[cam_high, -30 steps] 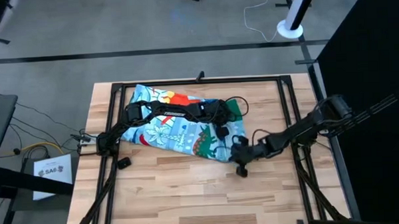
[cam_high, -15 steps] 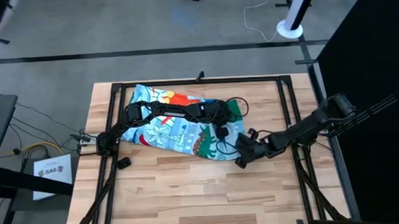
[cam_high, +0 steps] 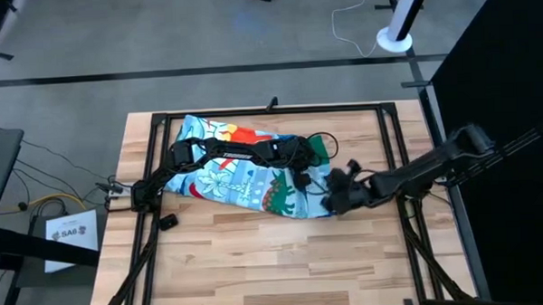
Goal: Roll towel
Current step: Roll the multicolor dinosaur print towel
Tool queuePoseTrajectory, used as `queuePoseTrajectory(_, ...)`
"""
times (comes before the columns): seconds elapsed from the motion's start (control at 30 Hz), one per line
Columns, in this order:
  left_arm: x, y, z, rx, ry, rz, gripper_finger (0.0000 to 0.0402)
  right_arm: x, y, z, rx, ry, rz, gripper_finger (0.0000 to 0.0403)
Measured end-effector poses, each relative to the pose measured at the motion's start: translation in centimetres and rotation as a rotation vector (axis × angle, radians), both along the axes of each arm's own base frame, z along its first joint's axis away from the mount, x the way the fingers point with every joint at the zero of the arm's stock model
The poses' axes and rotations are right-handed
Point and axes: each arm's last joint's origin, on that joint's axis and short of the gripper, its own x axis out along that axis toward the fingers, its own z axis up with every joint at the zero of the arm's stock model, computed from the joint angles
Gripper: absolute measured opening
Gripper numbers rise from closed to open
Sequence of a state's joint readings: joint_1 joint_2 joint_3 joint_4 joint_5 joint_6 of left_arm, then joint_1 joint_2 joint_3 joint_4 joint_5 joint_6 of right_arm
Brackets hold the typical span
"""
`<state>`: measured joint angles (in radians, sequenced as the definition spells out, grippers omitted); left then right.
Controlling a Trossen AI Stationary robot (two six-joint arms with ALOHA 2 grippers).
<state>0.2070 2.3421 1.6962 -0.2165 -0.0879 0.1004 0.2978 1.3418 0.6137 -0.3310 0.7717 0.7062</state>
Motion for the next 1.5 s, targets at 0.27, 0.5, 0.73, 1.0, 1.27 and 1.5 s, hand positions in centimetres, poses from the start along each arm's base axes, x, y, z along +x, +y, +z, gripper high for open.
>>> queuePoseTrajectory(0.27, 0.0, 0.0, 0.0, -0.004, -0.001, 0.003, 0.0000, -2.4, -3.5, -4.4, 0.031, -0.035, -0.065, 0.0000)
queuePoseTrajectory(0.5, 0.0, 0.0, 0.0, -0.005, -0.001, 0.004, 0.0000, 0.7, -3.5, -6.1, 0.096, -0.067, 0.086, 0.0000)
queuePoseTrajectory(0.73, 0.0, 0.0, 0.0, -0.005, -0.001, 0.004, 0.0000, 1.8, -3.6, -2.9, -0.014, -0.089, 0.076, 0.0000)
queuePoseTrajectory(1.0, 0.0, 0.0, 0.0, -0.004, -0.004, 0.004, 0.0000, 0.8, -5.1, -5.0, -0.021, 0.009, 0.013, 0.0000)
queuePoseTrajectory(1.27, 0.0, 0.0, 0.0, -0.003, -0.003, 0.002, 0.0000, 4.5, -3.8, -5.8, 0.064, -0.040, 0.166, 0.0000)
queuePoseTrajectory(1.5, 0.3, 0.1, 0.7, -0.005, 0.008, -0.005, 0.0000, 3.1, -3.6, -2.6, -0.028, 0.016, 0.223, 0.0000)
